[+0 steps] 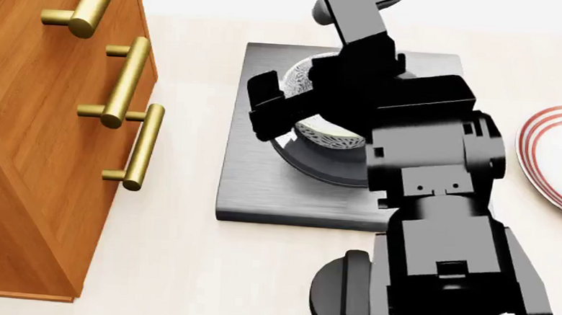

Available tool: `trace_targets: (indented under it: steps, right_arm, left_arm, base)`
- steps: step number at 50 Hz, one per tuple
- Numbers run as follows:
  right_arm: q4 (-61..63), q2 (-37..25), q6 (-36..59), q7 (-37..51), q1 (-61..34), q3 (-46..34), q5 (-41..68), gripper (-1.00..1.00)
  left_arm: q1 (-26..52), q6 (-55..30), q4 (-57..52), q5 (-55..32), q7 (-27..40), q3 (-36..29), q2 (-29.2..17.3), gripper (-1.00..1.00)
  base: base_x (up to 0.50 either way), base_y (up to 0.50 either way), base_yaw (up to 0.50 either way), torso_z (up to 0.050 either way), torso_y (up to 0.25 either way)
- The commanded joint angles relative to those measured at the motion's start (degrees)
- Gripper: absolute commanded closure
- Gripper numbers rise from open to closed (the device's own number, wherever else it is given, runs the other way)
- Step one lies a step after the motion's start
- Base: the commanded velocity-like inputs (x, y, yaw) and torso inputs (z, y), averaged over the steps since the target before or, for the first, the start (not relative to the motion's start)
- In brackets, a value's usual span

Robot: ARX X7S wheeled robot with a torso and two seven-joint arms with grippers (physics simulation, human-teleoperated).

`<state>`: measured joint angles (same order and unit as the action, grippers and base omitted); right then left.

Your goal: Put the bowl on the stove.

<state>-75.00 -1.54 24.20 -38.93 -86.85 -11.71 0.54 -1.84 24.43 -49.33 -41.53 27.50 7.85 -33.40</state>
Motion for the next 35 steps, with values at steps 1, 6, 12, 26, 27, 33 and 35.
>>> trace_targets:
  steps: [1,6,12,26,27,33,35]
  right_arm:
    - [0.0,0.4,-3.2,-4.1,-1.0,2.0,0.0,-1.00]
    - [0.0,0.2,-5.2,-4.6,-1.6,2.8,0.1,-1.00]
    - [0.0,-0.7,-9.1,-3.7,-1.9,5.9,1.0,-1.00]
    - [18.0,-5.4,-7.9,-1.5,7.2,14.2,4.6,-1.00]
    - [26.6,-5.9,-1.7,-0.6,11.6,14.3,4.7,-1.00]
    - [68.4,-9.6,16.0,0.3,27.6,16.9,7.3,-1.00]
    - [77.5,-10.7,18.8,-0.5,32.3,18.9,9.1,-1.00]
  left_arm:
    - [0.0,0.0,0.0,0.2,0.1,-0.1,0.0,-1.00]
    - [0.0,0.1,0.1,0.2,0.0,-0.2,0.0,-1.00]
    - [-0.1,0.1,0.2,0.3,-0.1,-0.3,0.1,-1.00]
    - [-0.1,0.1,-0.1,0.0,0.5,0.6,-0.6,-1.00]
    - [-0.1,0.0,-0.3,-0.3,0.8,1.0,-0.8,-1.00]
    - [-0.3,0.2,-0.7,-0.2,0.8,1.1,-0.8,-1.00]
    - [-0.3,0.2,-0.7,-0.3,0.9,1.2,-0.9,-1.00]
  base:
    - [0.00,0.00,0.00,0.000,0.000]
    - [0.00,0.00,0.00,0.000,0.000]
    - [0.00,0.00,0.00,0.000,0.000]
    - [0.00,0.00,0.00,0.000,0.000]
    - [0.00,0.00,0.00,0.000,0.000]
    - [0.00,0.00,0.00,0.000,0.000]
    - [0.00,0.00,0.00,0.000,0.000]
